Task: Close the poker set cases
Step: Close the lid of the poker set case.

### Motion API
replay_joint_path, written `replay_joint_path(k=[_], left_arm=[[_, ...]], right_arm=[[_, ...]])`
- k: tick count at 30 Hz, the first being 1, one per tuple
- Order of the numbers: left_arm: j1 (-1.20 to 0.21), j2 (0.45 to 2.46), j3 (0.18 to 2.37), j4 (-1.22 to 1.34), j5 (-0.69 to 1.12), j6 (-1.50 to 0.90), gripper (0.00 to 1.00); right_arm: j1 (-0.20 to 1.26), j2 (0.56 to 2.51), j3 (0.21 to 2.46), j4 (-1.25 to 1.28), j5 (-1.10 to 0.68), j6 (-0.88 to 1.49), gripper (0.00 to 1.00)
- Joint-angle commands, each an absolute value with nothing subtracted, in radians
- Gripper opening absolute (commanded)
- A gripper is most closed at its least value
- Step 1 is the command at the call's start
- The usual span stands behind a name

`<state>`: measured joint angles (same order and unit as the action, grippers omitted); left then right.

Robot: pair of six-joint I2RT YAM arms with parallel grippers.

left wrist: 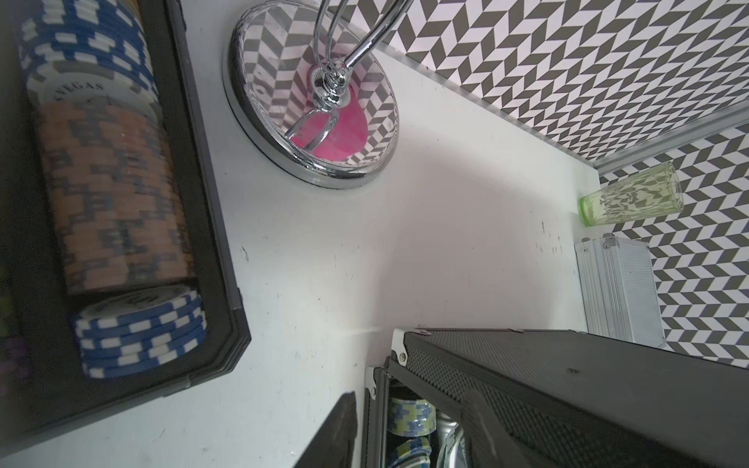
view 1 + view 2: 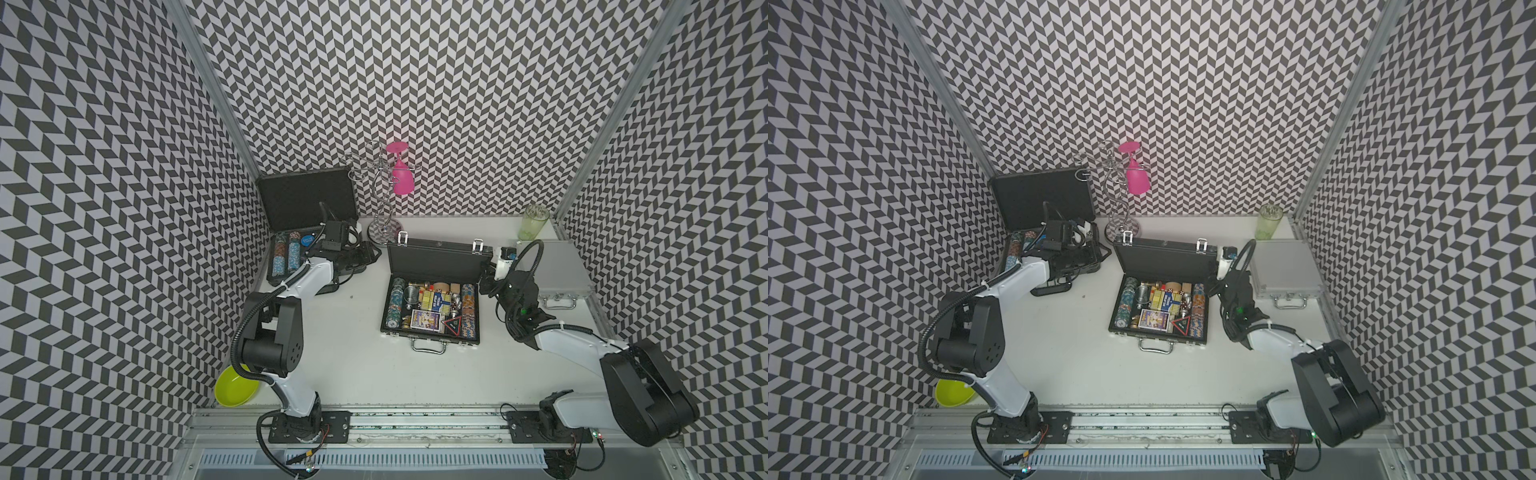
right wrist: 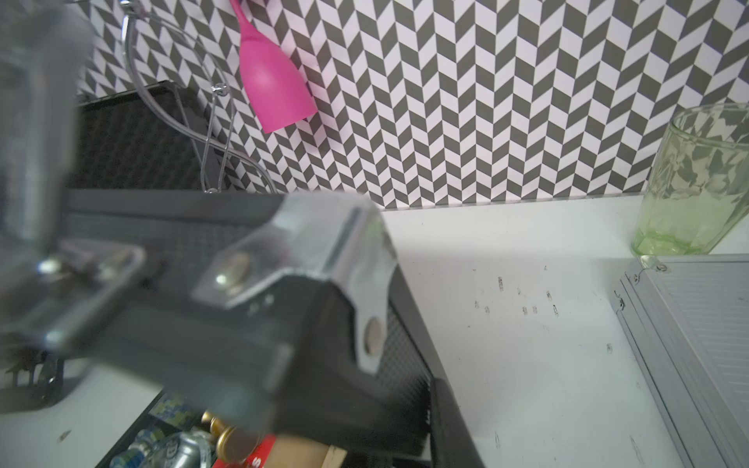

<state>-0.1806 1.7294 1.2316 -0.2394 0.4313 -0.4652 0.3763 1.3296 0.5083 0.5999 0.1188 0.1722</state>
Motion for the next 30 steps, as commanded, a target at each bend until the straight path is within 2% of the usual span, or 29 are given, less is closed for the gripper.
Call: replay_joint_path(k=[1,5,9,19,30], left_arm=[[-0.172,1.696,1.216,-0.209,0.440,-0.472,0.46],[-0.172,1.677,1.193,-0.199,0.443,-0.482,0.46],[-0.173,1.655,1.174,-0.205,0.442,-0.477,0.46],[-0.178,1.615,1.154,-0.232,0.461,-0.478,0.46],[-0.183,1.579,1.127,-0.254,0.453,-0.466,0.46]], right_arm=[[0.411,1.272,0.480,0.652,0.123,0.208,0.35],[0.436,1.223,0.437,0.620,0.144,0.248,0.44],[0.438,1.169,0.426,0.531,0.164,0.313,0.48],[0.439,1.119,0.475,0.180,0.076,0.534,0.52],[0.439,1.138,0.390,0.204,-0.093,0.694,0.52]])
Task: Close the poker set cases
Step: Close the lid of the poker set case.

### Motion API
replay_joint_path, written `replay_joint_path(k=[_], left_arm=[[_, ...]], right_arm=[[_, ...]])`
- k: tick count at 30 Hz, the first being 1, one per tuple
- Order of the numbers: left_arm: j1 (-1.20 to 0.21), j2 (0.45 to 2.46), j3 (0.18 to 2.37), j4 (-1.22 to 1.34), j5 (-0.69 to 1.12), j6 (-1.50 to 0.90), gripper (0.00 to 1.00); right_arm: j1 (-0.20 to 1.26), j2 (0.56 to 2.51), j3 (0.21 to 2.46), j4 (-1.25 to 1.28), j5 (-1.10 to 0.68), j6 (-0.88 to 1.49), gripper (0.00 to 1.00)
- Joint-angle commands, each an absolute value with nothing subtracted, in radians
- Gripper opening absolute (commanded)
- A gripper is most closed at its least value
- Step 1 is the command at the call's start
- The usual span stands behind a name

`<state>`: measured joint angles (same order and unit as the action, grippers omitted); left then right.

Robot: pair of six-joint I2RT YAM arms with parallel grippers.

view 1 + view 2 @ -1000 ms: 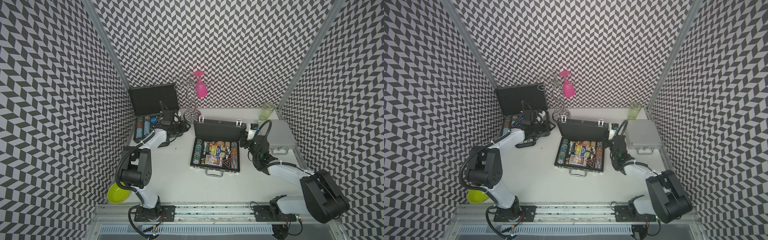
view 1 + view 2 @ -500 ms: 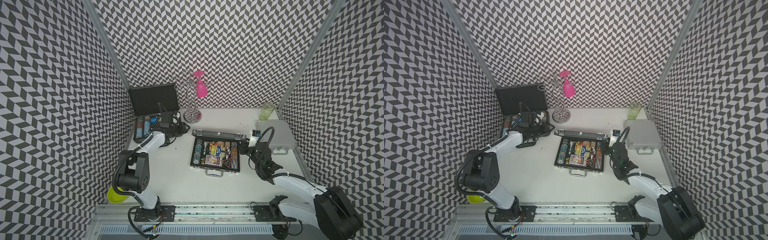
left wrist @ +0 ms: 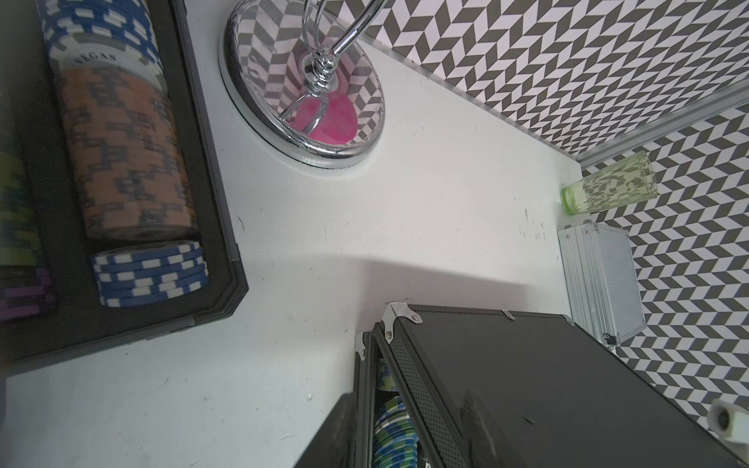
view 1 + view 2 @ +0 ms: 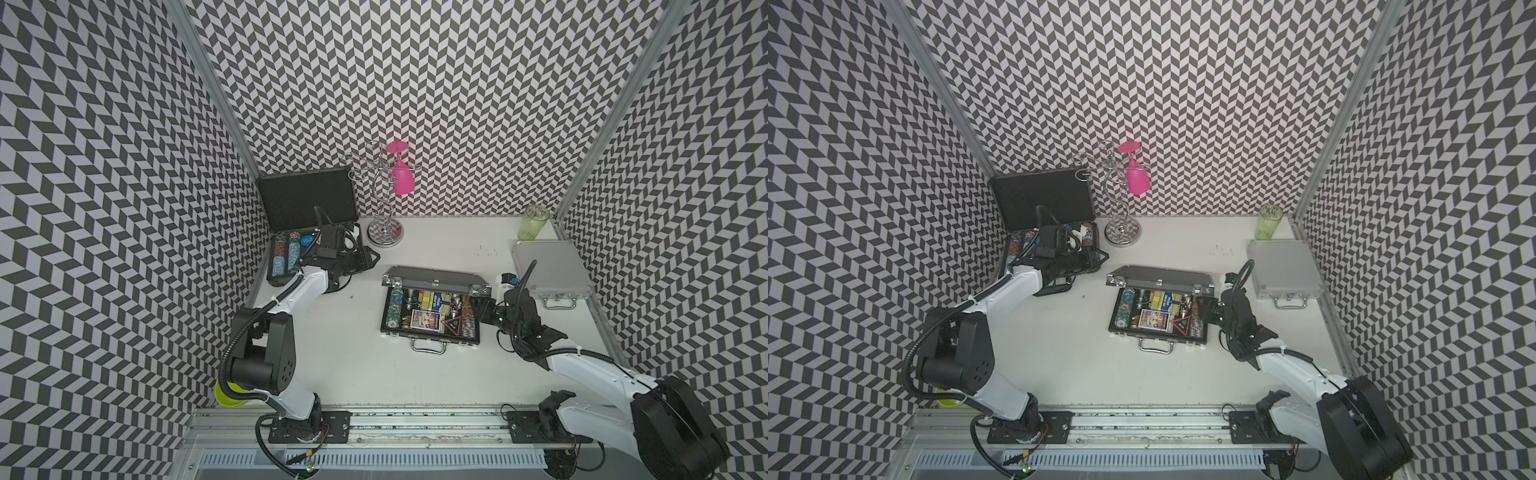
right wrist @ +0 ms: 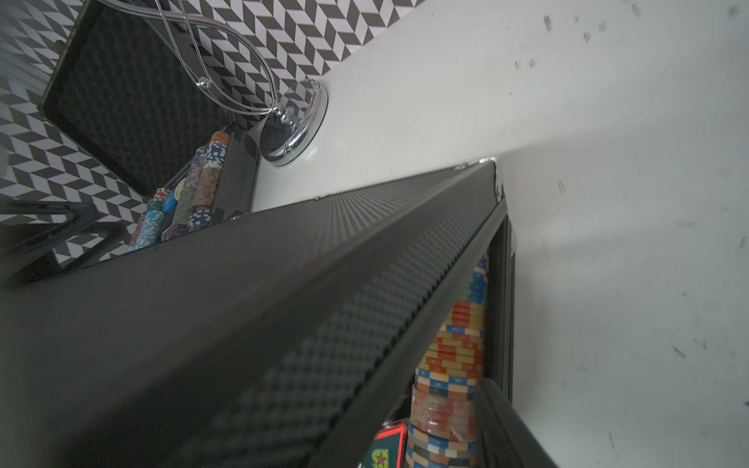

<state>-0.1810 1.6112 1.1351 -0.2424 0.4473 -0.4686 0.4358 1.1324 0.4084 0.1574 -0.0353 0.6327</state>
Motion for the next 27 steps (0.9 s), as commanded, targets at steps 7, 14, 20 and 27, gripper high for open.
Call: replay_joint_path(k=[7,14,20,27], left_arm=[[-0.184,1.562,1.114,-0.263,0.449,-0.466,0.46],[-0.212,1.565,1.111,-0.314,0.406,-0.443,0.46],[-0.252,1.555,1.094,-0.325,0.358,-0.441,0.46],[-0.283,1.554,1.103,-0.324,0.343,-0.453,0.46]], right_arm=[[0.439,1.124,0.349,0.200,-0.135,0.716,0.52],[0.438,1.113,0.342,0.102,-0.139,0.727,0.54],[0.438,1.099,0.346,0.001,-0.168,0.750,0.56],[0.438,1.005,0.373,-0.172,-0.163,0.742,0.57]])
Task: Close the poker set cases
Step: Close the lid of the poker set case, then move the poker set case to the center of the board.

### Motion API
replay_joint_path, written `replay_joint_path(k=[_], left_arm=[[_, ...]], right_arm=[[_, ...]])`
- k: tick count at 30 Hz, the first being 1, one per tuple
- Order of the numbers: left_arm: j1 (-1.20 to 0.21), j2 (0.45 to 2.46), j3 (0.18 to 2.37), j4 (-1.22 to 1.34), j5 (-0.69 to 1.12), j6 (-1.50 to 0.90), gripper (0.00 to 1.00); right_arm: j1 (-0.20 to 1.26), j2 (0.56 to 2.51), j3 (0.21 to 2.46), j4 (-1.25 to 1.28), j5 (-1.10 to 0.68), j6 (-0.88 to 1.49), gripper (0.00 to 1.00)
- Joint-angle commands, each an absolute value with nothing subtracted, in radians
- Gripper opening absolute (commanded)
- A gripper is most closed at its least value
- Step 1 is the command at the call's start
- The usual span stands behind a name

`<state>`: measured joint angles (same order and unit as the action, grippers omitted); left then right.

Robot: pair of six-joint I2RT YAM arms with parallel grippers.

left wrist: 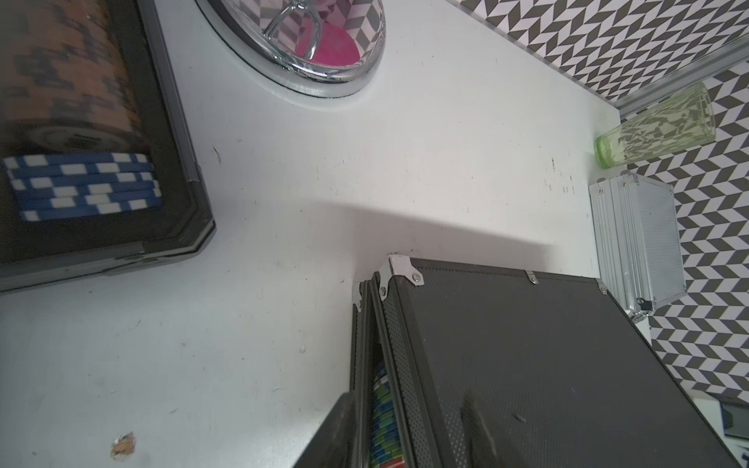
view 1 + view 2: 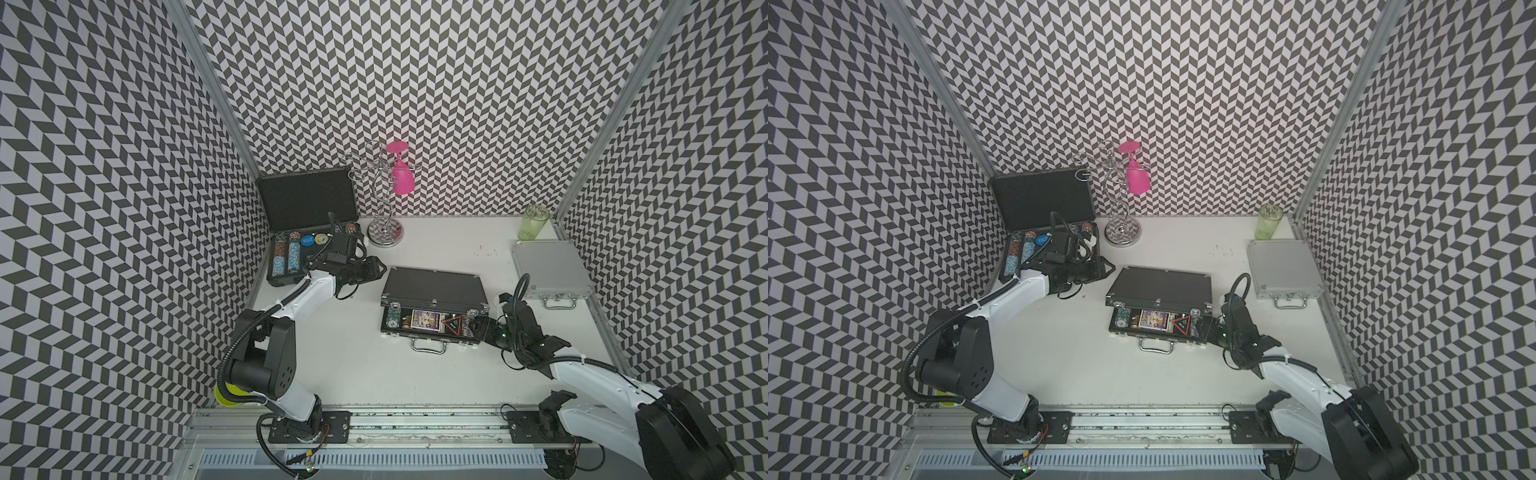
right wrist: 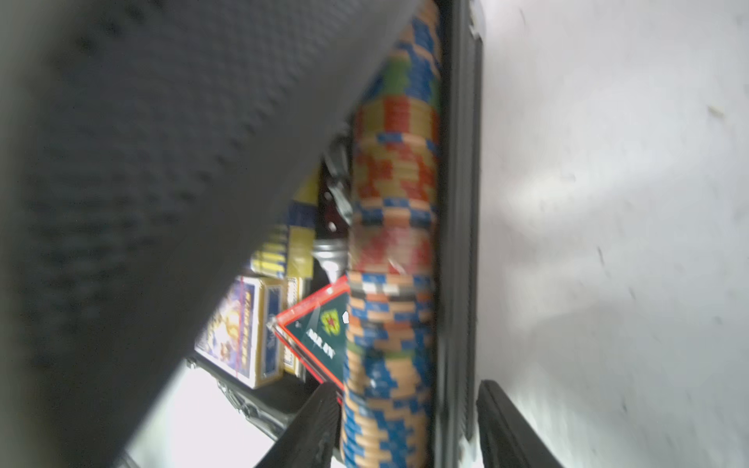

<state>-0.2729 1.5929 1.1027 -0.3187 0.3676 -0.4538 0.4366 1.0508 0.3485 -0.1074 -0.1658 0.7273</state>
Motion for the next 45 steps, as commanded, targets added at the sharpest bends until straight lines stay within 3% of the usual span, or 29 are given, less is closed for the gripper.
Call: replay_joint_path(k=[1,15,24,29,37,45], left_arm=[[-0.287,1.554,1.103,-0.324,0.339,-0.455,0.46],[-0.382,1.573,1.087,-0.327,0.272,-0.455,0.46],[-0.421,1.559,1.012,-0.326,0.234,-0.448,0.53],[-0.423,1.544,0.937,-0.289,0.278,-0.449,0.54],[-0.424,1.540,0.847,-0.263,0.286,-0.454,0.54],[-0.424,1.556,0.790,-0.227,0.338,-0.454,0.54]], right_arm=[[0.438,0.991,0.373,-0.191,-0.163,0.745,0.58],[0.438,0.890,0.394,-0.414,-0.094,0.781,0.59],[0.438,0.900,0.519,-0.468,-0.035,0.735,0.61],[0.438,0.937,0.525,-0.345,-0.063,0.726,0.64],[0.437,1.159,0.522,-0.220,-0.093,0.708,0.65],[0.438,1.207,0.401,-0.075,-0.146,0.783,0.54]])
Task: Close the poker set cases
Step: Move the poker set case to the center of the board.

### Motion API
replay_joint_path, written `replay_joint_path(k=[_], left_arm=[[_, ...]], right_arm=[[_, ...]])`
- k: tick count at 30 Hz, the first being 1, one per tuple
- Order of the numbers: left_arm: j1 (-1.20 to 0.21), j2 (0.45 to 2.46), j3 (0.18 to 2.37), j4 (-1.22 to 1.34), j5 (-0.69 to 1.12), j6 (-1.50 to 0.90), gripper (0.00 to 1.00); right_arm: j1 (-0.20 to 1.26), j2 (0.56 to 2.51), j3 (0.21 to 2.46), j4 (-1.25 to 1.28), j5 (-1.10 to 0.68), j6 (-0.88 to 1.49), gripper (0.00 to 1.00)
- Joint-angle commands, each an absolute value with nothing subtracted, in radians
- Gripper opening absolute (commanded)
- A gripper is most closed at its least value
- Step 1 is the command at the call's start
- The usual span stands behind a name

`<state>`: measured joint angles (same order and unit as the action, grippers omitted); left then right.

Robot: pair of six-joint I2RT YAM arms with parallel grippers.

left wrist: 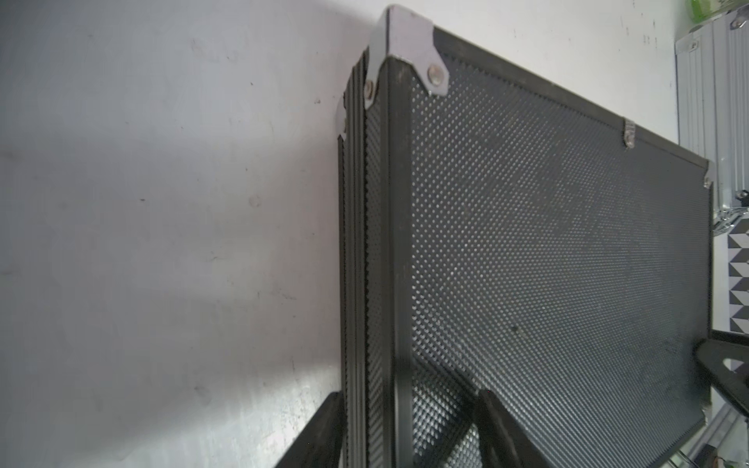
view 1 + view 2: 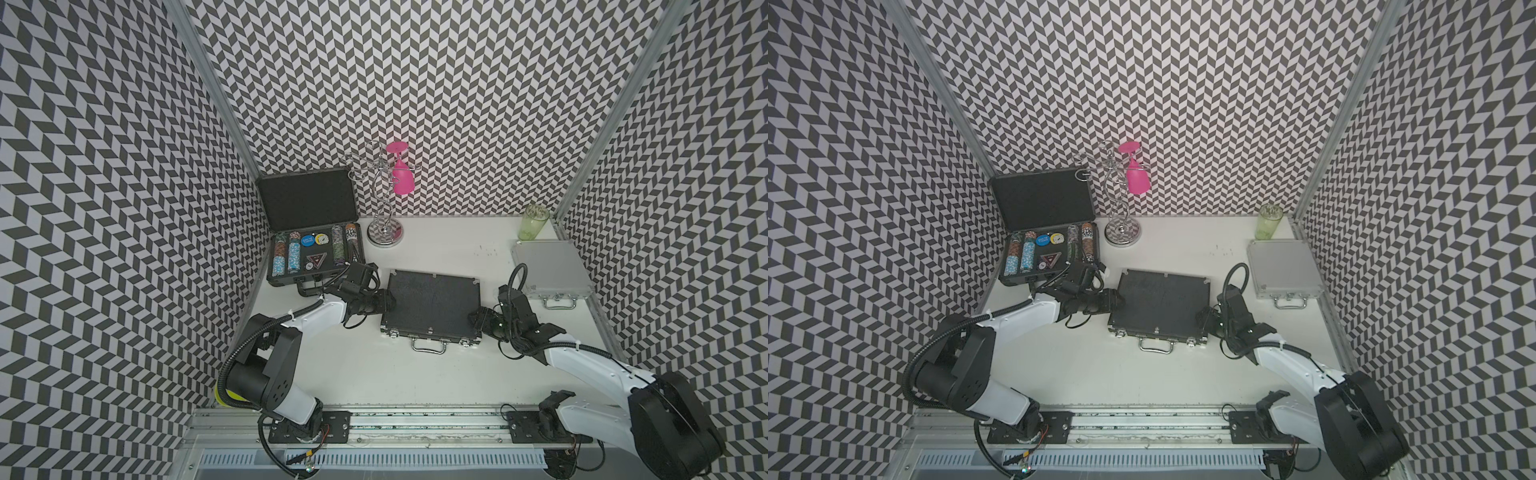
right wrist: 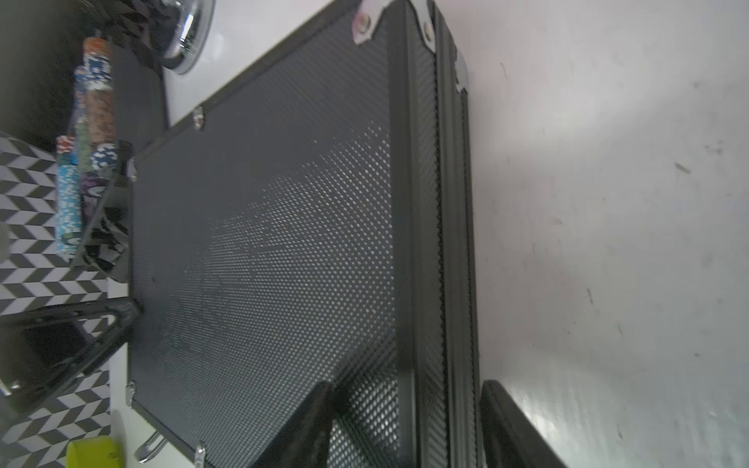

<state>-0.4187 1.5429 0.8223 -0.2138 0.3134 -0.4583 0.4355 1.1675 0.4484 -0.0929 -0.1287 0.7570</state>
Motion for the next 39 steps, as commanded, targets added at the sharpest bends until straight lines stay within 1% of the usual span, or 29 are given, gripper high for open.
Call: replay_joint_path(k=[1,8,11,18,29,39], left_arm=[[-0.425,1.564,0.789,-0.219,0.346,-0.457,0.54],[-0.438,1.634,0.819,-0.185,0.364,-0.466,0.52],[-0.440,1.669,0.844,-0.180,0.367,-0.468,0.51],[-0.447,1.753,0.931,-0.169,0.387,-0.473,0.45],[-0.460,1.874,1.063,-0.177,0.387,-0.493,0.45],[-0.465,1.942,1.154,-0.205,0.389,-0.489,0.44]], right_arm=[[0.439,1.217,0.402,-0.068,-0.151,0.785,0.53],[0.430,1.335,0.492,-0.061,-0.116,0.752,0.49],[0.419,1.392,0.543,-0.048,-0.126,0.732,0.47],[0.390,1.528,0.649,-0.002,-0.178,0.679,0.46],[0.364,1.720,0.851,-0.012,-0.238,0.599,0.45],[0.360,1.805,0.939,-0.030,-0.242,0.564,0.45]])
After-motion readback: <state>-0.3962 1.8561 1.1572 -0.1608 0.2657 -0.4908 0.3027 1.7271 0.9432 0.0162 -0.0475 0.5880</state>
